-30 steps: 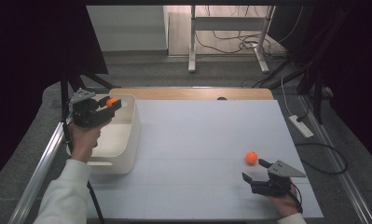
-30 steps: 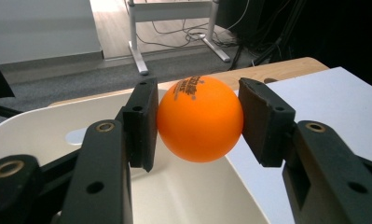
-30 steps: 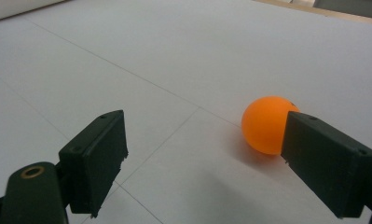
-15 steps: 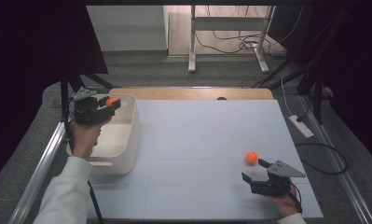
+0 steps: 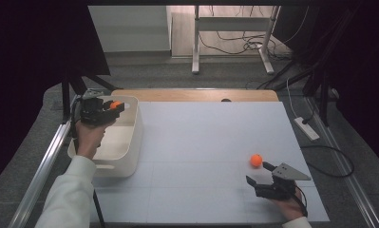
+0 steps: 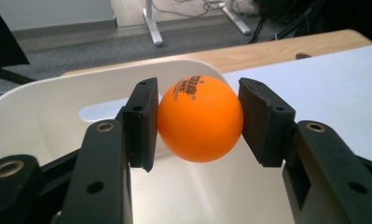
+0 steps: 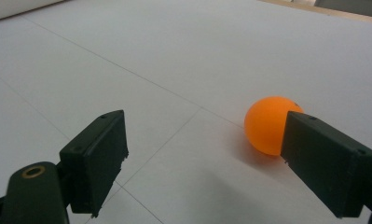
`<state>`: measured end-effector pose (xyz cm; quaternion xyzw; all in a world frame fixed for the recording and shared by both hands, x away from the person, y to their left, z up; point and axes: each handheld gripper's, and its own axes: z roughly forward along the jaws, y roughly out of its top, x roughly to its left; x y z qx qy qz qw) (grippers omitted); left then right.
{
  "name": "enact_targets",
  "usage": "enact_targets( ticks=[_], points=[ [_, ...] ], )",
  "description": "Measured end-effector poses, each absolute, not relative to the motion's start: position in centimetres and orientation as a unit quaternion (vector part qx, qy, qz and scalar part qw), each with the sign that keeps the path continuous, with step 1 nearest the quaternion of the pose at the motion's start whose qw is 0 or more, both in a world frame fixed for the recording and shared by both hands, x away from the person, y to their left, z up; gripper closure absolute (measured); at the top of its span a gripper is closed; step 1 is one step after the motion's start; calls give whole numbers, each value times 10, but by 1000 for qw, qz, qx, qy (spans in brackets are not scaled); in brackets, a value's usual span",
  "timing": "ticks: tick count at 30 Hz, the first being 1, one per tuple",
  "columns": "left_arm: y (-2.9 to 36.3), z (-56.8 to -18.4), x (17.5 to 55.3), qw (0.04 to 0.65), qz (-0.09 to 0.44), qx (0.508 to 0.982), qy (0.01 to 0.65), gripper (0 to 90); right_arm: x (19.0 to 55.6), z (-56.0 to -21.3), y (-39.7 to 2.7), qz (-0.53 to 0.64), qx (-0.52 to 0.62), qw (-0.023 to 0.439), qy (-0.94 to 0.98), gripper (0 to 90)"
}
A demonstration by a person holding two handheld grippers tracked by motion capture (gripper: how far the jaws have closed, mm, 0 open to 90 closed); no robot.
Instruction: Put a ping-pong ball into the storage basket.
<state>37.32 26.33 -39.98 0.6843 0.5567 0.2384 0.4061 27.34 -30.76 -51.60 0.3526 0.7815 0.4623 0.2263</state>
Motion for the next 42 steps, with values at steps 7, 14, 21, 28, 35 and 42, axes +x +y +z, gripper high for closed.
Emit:
enact_targets(
  ticks=[7, 14, 21, 28, 35, 42],
  points=[
    [260, -407, 382, 376, 223, 693, 574, 504, 273, -516, -309, 463, 353, 227, 781, 148],
    [256, -414, 387, 358, 215, 700, 579, 503, 274, -517, -309, 463, 353, 227, 781, 148],
    [257, -414, 387, 363, 211, 701, 576, 503, 273, -516, -309, 463, 354, 226, 780, 148],
    [260, -413, 384, 371, 212, 698, 574, 501, 274, -516, -309, 464, 353, 227, 780, 148],
    [262, -411, 382, 378, 213, 693, 576, 501, 273, -516, -309, 463, 353, 228, 780, 148],
    [260, -407, 379, 397, 223, 674, 582, 271, 274, -516, -309, 463, 353, 228, 781, 148]
  ],
)
